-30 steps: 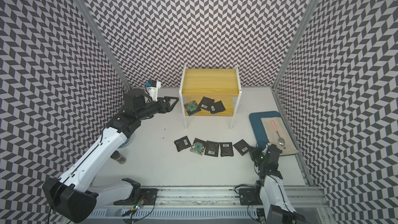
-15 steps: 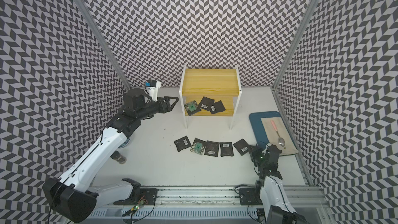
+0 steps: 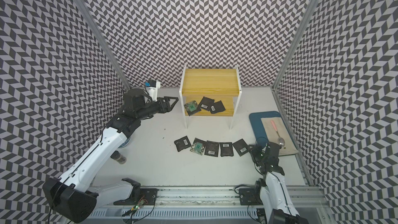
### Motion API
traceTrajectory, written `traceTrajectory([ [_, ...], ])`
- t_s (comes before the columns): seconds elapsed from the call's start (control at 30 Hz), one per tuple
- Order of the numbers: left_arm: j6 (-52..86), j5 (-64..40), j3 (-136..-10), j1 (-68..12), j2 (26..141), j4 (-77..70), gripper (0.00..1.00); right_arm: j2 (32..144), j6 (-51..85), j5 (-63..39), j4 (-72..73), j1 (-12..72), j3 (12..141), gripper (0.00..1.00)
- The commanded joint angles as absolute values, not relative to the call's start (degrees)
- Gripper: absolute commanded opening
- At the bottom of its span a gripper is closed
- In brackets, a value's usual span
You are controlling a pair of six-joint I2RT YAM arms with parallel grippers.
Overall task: Remove the tea bags from the shelf
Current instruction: Place the tea bag at the center of the board.
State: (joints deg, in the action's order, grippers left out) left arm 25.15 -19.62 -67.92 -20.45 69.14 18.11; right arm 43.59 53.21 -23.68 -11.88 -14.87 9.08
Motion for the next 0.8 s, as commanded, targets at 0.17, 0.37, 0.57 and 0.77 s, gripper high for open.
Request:
traceTrajectory([
  [0.17, 24.8, -19.2, -67.3, -19.8, 68.4, 17.7, 0.71, 44.3, 48.6, -18.9, -21.3, -13.1, 17.9, 0.40],
  [0.37, 24.4, -19.5, -67.8, -19.8, 68.4, 17.8, 0.70, 45.4, 45.6, -19.3, -20.7, -12.1, 25.2, 0.40],
  [0.57, 23.6, -20.1, -68.5, -19.8, 68.4, 18.1, 0.66, 47.2, 43.7, -22.6, -17.9, -11.9, 31.0, 0.40],
  [0.77, 22.8, -21.5, -68.7, -19.9, 68.5, 18.3, 0.65, 48.2, 42.1, -25.5, -17.6, -11.4, 36.7, 0.40],
])
